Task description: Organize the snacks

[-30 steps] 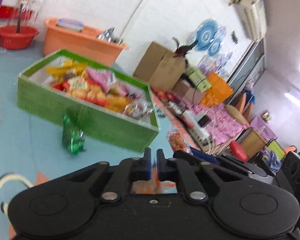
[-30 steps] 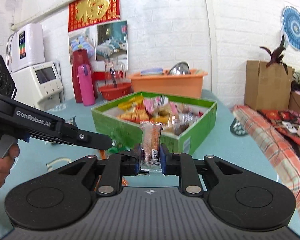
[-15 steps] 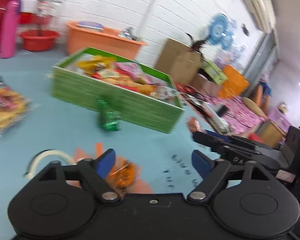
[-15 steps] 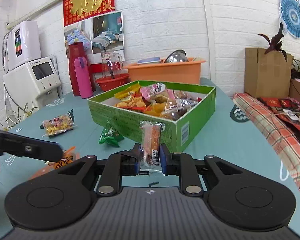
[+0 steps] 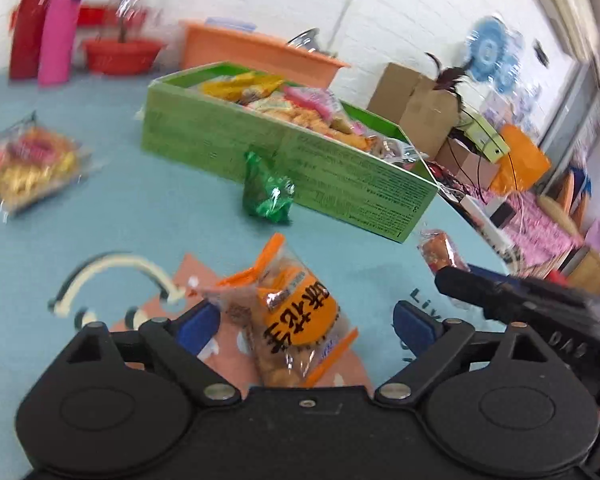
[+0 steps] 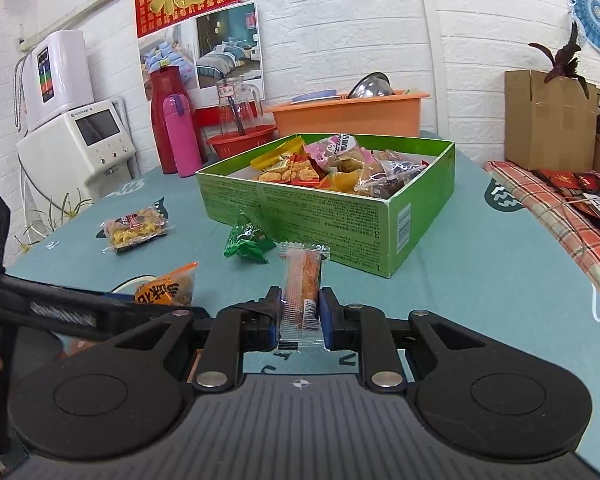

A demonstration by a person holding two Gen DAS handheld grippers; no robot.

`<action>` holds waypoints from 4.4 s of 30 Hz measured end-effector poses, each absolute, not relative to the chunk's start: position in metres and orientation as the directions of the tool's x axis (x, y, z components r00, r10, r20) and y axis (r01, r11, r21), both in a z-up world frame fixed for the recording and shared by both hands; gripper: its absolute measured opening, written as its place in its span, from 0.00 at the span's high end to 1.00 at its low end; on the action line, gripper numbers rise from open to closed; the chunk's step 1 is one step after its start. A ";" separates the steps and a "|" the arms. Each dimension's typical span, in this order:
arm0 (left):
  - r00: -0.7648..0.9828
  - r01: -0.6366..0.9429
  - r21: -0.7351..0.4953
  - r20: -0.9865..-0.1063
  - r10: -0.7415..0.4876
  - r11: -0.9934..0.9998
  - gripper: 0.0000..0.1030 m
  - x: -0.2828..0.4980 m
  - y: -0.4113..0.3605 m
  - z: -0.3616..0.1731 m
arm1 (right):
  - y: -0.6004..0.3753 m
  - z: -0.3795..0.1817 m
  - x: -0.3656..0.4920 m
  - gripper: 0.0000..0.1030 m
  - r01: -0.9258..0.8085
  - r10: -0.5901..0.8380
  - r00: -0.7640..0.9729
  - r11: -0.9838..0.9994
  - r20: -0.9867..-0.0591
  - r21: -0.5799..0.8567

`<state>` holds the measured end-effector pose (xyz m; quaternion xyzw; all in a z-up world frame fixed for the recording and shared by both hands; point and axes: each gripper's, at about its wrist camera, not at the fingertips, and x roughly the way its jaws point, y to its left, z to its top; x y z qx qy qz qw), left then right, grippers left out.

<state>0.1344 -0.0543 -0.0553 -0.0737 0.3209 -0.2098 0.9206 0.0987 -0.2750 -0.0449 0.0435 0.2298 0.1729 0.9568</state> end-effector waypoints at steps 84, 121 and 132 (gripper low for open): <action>0.707 0.266 -0.377 -0.549 -0.445 0.887 0.08 0.226 -0.053 -0.033 | -0.259 -0.044 0.118 0.00 -0.281 0.338 0.837 0.940 -0.429 0.192; 0.585 0.401 -0.565 -0.448 -0.676 0.721 0.36 0.174 -0.039 -0.010 | -0.220 -0.028 0.123 0.43 -0.444 0.444 0.787 0.890 -0.427 0.106; 0.597 0.498 -0.525 -0.369 -0.712 0.690 0.35 0.213 -0.076 0.030 | -0.248 0.004 0.154 0.43 -0.369 0.368 0.883 0.928 -0.290 0.053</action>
